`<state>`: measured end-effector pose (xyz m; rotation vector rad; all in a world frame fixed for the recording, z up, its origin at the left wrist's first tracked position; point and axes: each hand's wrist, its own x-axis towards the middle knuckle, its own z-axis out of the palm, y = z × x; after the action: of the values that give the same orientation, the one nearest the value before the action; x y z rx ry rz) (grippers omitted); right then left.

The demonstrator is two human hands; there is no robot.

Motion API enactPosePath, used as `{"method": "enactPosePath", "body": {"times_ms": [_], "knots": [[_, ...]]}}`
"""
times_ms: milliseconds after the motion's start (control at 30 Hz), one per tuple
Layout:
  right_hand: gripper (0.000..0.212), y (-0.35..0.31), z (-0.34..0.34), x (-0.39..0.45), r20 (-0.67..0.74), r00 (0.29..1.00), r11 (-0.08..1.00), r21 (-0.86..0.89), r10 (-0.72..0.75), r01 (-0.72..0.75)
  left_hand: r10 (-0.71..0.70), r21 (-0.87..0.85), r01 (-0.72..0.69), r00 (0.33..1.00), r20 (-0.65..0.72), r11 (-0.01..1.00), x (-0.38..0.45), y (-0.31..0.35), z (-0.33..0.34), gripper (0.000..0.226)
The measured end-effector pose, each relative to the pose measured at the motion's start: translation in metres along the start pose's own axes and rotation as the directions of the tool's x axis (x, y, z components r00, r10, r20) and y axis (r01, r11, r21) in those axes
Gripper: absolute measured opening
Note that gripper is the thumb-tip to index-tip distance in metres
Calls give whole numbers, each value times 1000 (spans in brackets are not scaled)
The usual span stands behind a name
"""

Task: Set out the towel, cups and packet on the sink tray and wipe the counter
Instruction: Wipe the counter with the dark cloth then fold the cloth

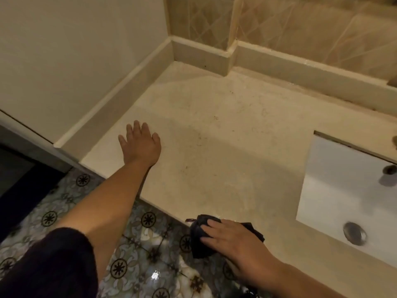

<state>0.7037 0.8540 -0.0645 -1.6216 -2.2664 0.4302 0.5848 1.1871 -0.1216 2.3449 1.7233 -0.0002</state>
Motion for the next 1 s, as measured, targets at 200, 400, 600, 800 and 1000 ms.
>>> {"method": "enactPosePath", "body": {"times_ms": [200, 400, 600, 800, 1000], "knots": [[31, -24, -9, -16, 455, 729, -196, 888, 512, -417, 134, -238, -100, 982, 133, 966, -48, -2, -19, 61], [50, -45, -53, -21, 454, 838, -675, 723, 302, -148, 366, -699, -139, 912, 187, 702, -158, 26, -74, 44], [53, -75, -108, -24, 390, 875, -339, 896, 286, -288, 740, -726, -347, 589, 324, 594, -230, 53, -177, 72], [37, -84, -152, -39, 395, 842, -60, 913, 368, -403, 772, -431, -645, 470, 428, 631, -256, 70, -226, 60], [36, -79, -180, -59, 386, 841, 454, 714, 380, -533, 815, -354, -751, 416, 403, 558, -255, 84, -245, 13]]}}
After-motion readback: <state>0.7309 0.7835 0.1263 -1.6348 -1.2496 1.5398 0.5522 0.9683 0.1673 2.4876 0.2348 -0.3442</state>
